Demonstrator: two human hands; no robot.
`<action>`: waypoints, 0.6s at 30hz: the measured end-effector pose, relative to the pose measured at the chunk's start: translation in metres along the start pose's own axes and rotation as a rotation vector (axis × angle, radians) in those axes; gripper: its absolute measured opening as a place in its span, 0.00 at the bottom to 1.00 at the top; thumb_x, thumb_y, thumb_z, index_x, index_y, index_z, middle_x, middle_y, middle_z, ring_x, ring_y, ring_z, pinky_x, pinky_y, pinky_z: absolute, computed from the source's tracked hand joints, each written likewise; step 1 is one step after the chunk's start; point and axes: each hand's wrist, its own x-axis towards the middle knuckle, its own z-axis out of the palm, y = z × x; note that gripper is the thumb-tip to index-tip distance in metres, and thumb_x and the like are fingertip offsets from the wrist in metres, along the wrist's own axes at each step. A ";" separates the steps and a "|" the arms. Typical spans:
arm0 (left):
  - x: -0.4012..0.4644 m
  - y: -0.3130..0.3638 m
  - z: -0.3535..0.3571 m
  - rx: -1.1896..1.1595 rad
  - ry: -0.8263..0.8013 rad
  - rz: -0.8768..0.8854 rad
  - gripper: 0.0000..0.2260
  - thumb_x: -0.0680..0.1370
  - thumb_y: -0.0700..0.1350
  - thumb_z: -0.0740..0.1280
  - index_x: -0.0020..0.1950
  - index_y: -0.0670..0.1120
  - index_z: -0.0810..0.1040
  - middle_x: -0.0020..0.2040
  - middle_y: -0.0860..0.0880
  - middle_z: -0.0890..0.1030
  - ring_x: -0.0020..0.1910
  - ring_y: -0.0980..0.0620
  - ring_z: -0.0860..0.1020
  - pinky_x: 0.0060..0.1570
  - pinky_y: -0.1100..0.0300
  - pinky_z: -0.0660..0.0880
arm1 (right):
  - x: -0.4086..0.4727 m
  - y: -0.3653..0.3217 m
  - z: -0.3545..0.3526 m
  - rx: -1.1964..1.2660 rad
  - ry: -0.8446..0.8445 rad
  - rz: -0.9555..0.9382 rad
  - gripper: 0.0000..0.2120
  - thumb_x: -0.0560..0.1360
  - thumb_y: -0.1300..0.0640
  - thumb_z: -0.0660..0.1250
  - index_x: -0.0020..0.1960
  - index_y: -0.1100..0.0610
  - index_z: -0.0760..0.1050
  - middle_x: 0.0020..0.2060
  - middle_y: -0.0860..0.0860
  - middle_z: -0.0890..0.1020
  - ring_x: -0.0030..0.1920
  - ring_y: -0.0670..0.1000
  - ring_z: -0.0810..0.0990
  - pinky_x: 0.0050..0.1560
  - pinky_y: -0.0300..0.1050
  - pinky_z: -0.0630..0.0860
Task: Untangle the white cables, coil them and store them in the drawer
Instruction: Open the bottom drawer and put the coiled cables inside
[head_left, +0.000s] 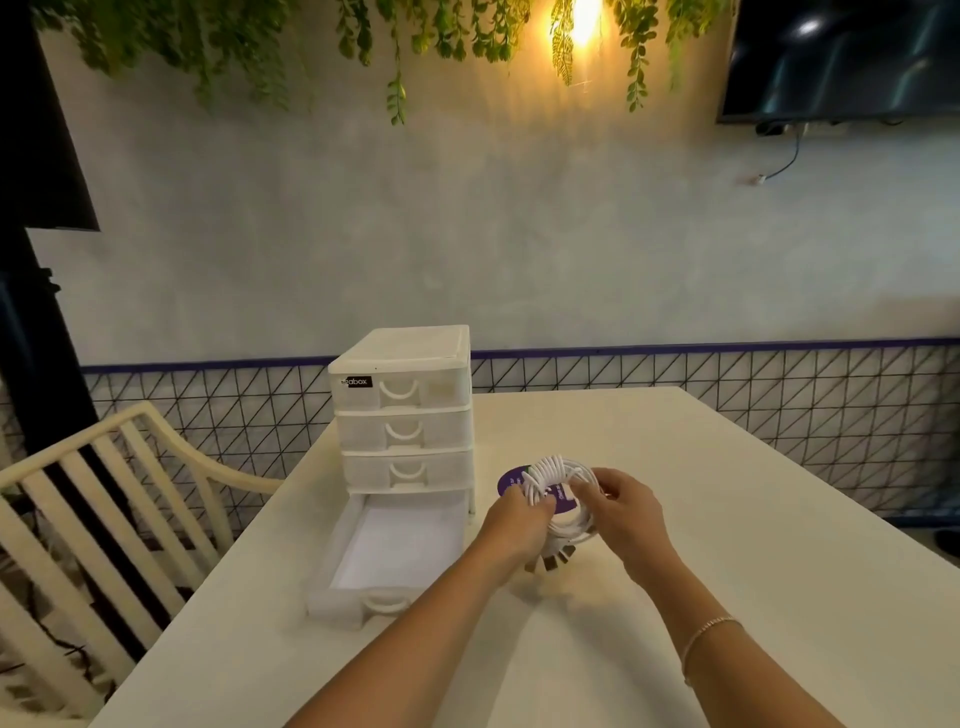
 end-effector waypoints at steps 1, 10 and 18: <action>-0.002 0.002 -0.003 -0.046 0.003 0.033 0.13 0.80 0.49 0.59 0.62 0.45 0.71 0.55 0.45 0.79 0.49 0.47 0.79 0.50 0.53 0.77 | -0.001 -0.006 -0.002 0.029 -0.007 -0.033 0.04 0.75 0.56 0.67 0.47 0.52 0.80 0.37 0.45 0.81 0.36 0.43 0.77 0.36 0.36 0.71; -0.017 0.018 -0.073 -0.165 0.111 0.222 0.10 0.81 0.45 0.59 0.62 0.48 0.71 0.50 0.46 0.78 0.40 0.54 0.77 0.29 0.67 0.72 | -0.008 -0.061 0.016 0.218 -0.230 -0.103 0.06 0.78 0.54 0.62 0.52 0.50 0.77 0.41 0.45 0.82 0.43 0.47 0.80 0.46 0.41 0.78; -0.018 -0.022 -0.125 0.164 0.250 0.020 0.15 0.83 0.49 0.52 0.60 0.41 0.71 0.54 0.43 0.77 0.49 0.44 0.77 0.40 0.57 0.72 | -0.022 -0.070 0.098 0.149 -0.333 0.157 0.13 0.80 0.55 0.59 0.48 0.64 0.76 0.35 0.57 0.77 0.34 0.53 0.78 0.39 0.50 0.82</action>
